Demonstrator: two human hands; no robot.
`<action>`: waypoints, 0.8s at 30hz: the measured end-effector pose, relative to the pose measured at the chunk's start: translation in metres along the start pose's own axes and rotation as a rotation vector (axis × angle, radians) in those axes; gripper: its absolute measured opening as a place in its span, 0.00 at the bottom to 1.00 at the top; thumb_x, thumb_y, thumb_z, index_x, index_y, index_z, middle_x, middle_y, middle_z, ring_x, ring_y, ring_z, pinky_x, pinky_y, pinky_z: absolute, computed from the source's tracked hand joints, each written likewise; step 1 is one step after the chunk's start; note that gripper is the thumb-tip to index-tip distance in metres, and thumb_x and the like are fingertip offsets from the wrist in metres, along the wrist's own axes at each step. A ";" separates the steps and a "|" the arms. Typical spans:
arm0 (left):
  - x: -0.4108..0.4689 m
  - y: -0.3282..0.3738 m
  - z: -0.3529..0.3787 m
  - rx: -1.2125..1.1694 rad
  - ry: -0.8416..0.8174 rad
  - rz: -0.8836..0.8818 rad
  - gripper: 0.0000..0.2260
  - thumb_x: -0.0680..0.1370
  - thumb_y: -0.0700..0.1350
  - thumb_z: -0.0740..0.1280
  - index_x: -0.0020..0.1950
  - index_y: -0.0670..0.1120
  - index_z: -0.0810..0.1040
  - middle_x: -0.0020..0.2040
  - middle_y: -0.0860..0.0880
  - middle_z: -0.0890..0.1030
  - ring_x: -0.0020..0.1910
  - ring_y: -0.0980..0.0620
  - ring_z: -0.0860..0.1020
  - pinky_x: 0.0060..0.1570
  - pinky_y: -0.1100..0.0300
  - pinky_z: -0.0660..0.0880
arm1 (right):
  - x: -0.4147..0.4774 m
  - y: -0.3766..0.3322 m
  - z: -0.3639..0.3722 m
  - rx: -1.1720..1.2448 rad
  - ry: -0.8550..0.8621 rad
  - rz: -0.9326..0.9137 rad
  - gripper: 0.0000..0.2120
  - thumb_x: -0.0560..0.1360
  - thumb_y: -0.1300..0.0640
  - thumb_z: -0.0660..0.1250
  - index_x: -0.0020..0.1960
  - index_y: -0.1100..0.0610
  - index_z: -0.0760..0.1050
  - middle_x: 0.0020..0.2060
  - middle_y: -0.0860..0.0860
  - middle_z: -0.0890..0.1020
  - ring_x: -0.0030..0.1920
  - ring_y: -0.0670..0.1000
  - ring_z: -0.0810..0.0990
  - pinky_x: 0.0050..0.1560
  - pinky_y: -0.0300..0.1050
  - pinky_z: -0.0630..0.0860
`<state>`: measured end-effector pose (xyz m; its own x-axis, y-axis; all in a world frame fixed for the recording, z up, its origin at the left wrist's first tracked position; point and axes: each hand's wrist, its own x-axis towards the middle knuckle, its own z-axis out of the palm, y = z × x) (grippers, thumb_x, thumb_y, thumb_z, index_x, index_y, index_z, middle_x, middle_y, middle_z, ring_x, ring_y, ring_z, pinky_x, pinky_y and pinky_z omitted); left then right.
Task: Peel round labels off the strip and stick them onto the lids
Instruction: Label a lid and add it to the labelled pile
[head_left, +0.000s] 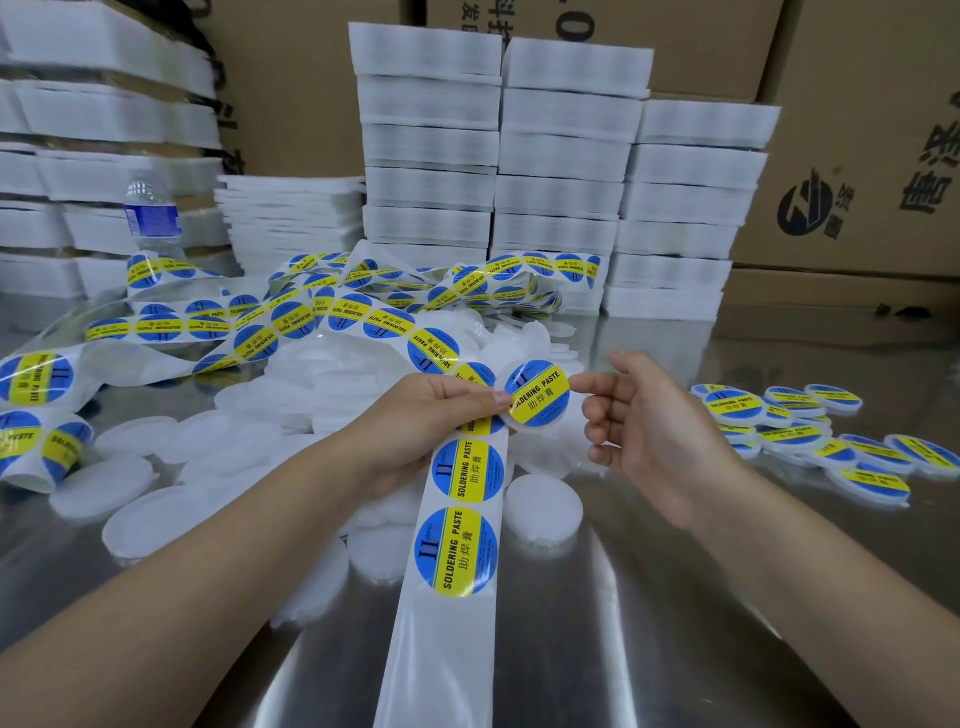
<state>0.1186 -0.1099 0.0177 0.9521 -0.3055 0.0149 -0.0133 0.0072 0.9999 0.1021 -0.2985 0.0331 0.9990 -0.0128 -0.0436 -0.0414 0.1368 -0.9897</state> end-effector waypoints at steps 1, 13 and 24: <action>0.000 0.000 0.000 0.005 0.008 -0.004 0.06 0.73 0.45 0.70 0.38 0.47 0.86 0.38 0.48 0.85 0.32 0.57 0.81 0.31 0.66 0.76 | 0.000 0.000 0.000 -0.003 0.000 0.001 0.18 0.78 0.48 0.56 0.40 0.57 0.78 0.25 0.49 0.71 0.25 0.47 0.67 0.27 0.39 0.67; 0.000 0.000 0.001 0.025 0.027 -0.017 0.07 0.74 0.45 0.70 0.39 0.47 0.86 0.41 0.45 0.85 0.35 0.52 0.81 0.36 0.61 0.79 | 0.002 0.007 -0.002 -0.164 -0.021 -0.138 0.05 0.69 0.53 0.71 0.37 0.53 0.80 0.26 0.46 0.70 0.26 0.44 0.67 0.30 0.39 0.67; 0.000 0.001 0.002 0.045 0.002 0.008 0.07 0.66 0.51 0.72 0.38 0.48 0.86 0.38 0.48 0.84 0.34 0.53 0.81 0.35 0.63 0.78 | 0.004 0.012 -0.002 -0.243 0.042 -0.205 0.06 0.67 0.53 0.74 0.34 0.52 0.80 0.25 0.46 0.70 0.27 0.44 0.67 0.29 0.36 0.68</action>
<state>0.1178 -0.1113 0.0183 0.9524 -0.3038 0.0229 -0.0347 -0.0334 0.9988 0.1058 -0.2987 0.0210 0.9856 -0.0570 0.1594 0.1523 -0.1136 -0.9818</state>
